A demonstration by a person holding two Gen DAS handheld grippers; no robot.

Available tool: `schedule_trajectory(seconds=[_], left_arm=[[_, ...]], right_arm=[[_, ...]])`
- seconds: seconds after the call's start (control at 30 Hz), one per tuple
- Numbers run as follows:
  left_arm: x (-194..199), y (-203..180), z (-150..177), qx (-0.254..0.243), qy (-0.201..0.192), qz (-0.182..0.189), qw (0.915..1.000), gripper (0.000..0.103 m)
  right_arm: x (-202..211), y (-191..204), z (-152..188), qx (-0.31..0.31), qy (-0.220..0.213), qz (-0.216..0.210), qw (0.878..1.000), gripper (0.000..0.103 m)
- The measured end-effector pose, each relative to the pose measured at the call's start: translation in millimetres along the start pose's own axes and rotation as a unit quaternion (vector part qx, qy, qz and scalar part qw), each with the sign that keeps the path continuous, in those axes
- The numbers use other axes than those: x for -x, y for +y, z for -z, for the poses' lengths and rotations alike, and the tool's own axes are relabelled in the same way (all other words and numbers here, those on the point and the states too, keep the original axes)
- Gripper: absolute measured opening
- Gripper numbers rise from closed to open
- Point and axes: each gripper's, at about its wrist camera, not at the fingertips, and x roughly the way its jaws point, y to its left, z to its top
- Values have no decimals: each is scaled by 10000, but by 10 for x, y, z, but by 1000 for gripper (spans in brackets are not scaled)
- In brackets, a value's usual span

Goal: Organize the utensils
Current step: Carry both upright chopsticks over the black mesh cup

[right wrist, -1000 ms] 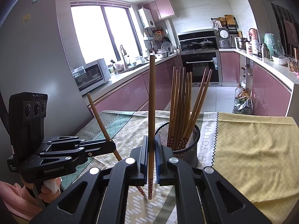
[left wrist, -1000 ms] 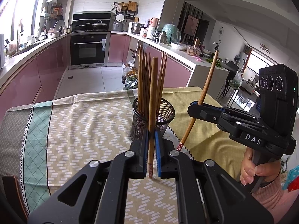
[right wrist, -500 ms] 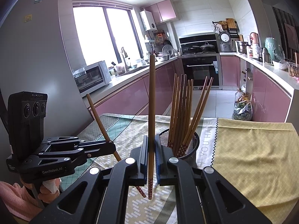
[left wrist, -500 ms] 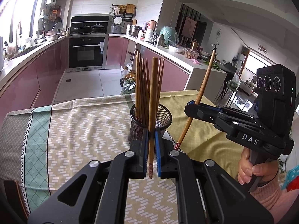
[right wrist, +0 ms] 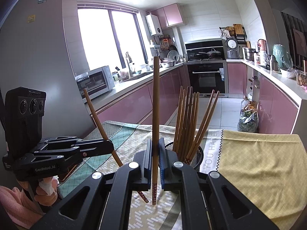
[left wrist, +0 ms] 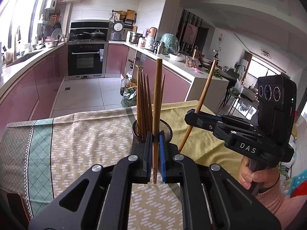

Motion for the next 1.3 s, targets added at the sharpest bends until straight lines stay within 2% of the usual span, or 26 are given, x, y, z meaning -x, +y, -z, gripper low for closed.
schedule_trajectory(seconds=[0.93, 1.3], left_arm=[[290, -103, -441, -204, -594, 65, 9980, 8], [262, -145, -547, -259, -721, 36, 9971, 8]], right_arm=[[67, -42, -318, 146, -379, 2, 9992, 6], [116, -21, -345, 185, -481, 41, 9987, 6]])
